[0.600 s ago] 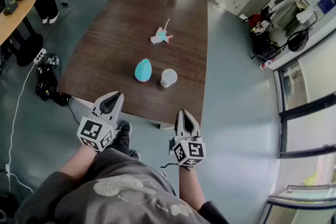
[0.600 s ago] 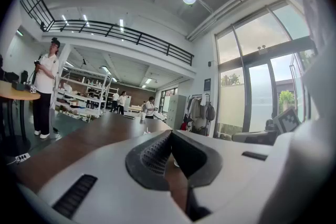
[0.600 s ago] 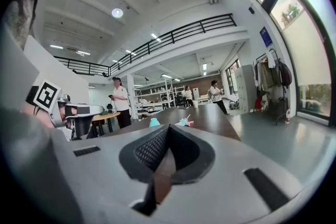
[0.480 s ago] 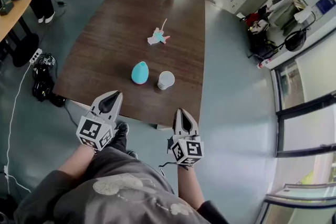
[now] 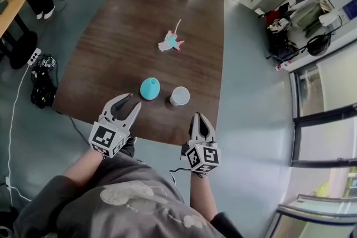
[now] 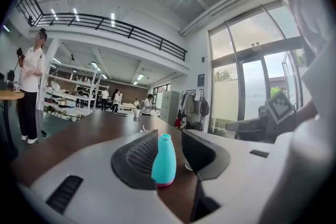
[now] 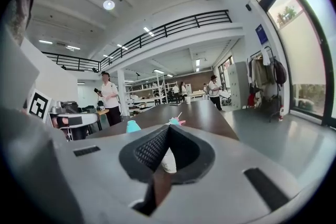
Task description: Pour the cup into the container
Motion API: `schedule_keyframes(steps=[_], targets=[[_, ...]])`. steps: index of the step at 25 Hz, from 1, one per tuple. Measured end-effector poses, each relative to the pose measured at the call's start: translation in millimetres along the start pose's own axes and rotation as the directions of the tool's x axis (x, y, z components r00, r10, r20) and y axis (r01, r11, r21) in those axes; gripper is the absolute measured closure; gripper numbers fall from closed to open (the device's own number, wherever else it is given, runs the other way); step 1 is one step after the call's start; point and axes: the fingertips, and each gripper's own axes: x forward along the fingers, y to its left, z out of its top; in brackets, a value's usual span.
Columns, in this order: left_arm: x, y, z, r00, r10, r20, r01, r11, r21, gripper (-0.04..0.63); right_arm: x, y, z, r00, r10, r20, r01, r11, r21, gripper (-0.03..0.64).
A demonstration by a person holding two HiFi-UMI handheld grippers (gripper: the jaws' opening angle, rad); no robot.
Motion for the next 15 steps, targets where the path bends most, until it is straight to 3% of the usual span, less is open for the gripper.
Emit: schedule_keyframes(steps=[7, 11, 15], targets=[[36.0, 13.6, -25.4, 0.994, -0.088, -0.060, 0.092, 0.994, 0.057, 0.324, 28.5, -14.9, -0.2, 0.998, -0.065, -0.018, 0.065, 0.998, 0.007, 0.629], [54.1, 11.4, -44.8, 0.980, -0.168, -0.111, 0.176, 0.982, 0.063, 0.236, 38.1, -24.2, -1.6, 0.993, -0.112, -0.029, 0.112, 0.993, 0.023, 0.629], [70.7, 9.6, -68.2, 0.958, -0.223, -0.180, 0.242, 0.965, 0.097, 0.221, 44.8, -30.9, -6.3, 0.987, -0.152, -0.045, 0.153, 0.988, 0.021, 0.629]])
